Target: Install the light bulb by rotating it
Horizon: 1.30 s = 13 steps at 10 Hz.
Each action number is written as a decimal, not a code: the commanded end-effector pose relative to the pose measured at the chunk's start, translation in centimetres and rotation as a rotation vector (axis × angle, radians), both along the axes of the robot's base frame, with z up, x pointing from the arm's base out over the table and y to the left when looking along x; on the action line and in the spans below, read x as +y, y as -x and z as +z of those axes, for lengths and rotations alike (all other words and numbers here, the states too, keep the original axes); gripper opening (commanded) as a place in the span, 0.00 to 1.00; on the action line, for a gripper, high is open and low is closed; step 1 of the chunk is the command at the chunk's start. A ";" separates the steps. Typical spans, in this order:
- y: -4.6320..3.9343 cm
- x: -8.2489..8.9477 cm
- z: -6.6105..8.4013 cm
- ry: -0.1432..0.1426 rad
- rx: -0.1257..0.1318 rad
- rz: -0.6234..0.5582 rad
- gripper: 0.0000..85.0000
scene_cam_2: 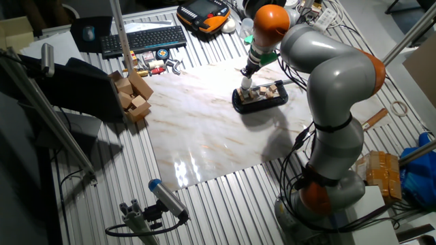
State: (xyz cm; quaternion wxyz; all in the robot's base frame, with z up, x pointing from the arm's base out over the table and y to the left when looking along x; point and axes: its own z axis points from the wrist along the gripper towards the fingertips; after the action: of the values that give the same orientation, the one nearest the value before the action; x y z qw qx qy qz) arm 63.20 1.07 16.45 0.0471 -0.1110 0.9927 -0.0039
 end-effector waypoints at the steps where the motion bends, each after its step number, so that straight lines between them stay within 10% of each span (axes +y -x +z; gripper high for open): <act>1: 0.02 0.0 0.0 0.000 -0.006 0.005 0.00; 5: 0.09 0.1 -0.2 0.006 -0.072 -0.041 0.80; 13: 0.08 -0.2 -0.5 0.016 0.008 -0.017 0.80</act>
State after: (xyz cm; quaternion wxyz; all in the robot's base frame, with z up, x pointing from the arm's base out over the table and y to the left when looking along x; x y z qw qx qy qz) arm 63.10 0.82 15.84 0.0423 -0.1028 0.9937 -0.0110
